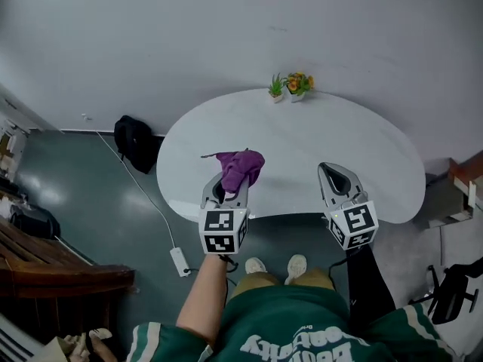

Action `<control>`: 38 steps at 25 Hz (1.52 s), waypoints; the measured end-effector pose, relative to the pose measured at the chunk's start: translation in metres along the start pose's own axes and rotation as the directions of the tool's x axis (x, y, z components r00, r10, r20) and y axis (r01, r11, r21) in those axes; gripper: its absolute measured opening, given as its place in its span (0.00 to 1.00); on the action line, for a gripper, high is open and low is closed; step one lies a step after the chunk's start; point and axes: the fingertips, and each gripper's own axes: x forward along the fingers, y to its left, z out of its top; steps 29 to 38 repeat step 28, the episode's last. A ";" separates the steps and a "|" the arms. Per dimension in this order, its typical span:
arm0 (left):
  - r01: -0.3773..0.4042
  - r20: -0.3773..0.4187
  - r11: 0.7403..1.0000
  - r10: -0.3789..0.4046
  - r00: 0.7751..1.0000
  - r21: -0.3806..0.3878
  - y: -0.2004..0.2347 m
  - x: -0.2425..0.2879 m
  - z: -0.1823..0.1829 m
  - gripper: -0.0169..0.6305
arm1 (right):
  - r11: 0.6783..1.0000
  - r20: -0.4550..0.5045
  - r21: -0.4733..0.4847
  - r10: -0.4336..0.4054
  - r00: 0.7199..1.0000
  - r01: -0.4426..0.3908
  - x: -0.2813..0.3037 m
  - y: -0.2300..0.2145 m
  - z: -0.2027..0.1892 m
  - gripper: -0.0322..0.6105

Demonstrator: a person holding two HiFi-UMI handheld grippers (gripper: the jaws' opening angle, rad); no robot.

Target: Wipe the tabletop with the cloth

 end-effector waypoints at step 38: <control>0.055 0.201 0.995 -0.072 0.977 0.088 -0.170 -0.005 0.090 0.23 | 0.998 0.097 -0.025 -0.054 0.994 0.057 -0.116 -0.117 -0.001 0.05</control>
